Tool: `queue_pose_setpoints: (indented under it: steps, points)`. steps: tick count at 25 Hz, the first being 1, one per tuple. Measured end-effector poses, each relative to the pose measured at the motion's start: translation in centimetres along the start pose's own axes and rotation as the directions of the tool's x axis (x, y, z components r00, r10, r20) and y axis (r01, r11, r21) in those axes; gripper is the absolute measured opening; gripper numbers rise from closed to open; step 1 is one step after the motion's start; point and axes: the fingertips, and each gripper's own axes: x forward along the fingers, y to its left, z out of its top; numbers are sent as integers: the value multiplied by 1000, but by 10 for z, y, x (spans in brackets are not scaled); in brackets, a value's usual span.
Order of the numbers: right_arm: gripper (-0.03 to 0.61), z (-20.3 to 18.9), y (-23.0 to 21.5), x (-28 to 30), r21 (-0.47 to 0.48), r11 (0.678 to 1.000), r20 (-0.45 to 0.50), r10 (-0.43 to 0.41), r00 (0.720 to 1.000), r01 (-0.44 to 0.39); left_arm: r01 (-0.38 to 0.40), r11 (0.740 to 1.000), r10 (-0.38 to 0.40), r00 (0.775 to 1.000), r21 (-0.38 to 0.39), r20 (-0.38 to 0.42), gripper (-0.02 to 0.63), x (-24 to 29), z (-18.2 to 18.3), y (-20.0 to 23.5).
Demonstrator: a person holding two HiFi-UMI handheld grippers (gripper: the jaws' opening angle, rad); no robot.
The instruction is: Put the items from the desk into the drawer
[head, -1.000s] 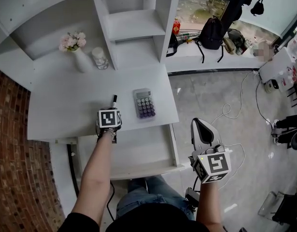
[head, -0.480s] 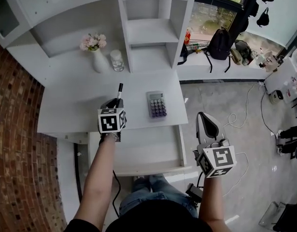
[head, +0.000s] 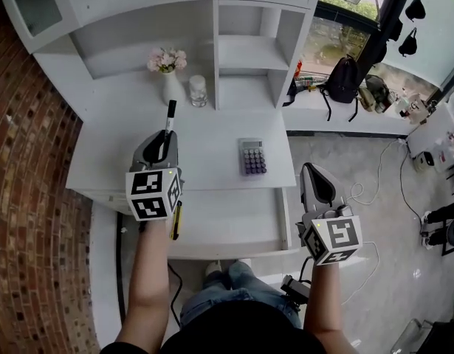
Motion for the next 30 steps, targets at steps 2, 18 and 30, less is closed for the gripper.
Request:
queue_pose_setpoints:
  steps: [2, 18, 30]
  points:
    - [5, 7, 8, -2, -5, 1000, 14, -2, 1000, 2, -27, 999, 25, 998, 27, 54, 64, -22, 18, 11]
    - [6, 30, 60, -2, -30, 1000, 73, 10, 997, -8, -87, 991, 53, 952, 102, 302, 64, -111, 55, 58]
    - [6, -90, 66, 7, 149, 989, -141, 7, 990, 14, 106, 994, -106, 994, -15, 17, 64, -73, -107, 17]
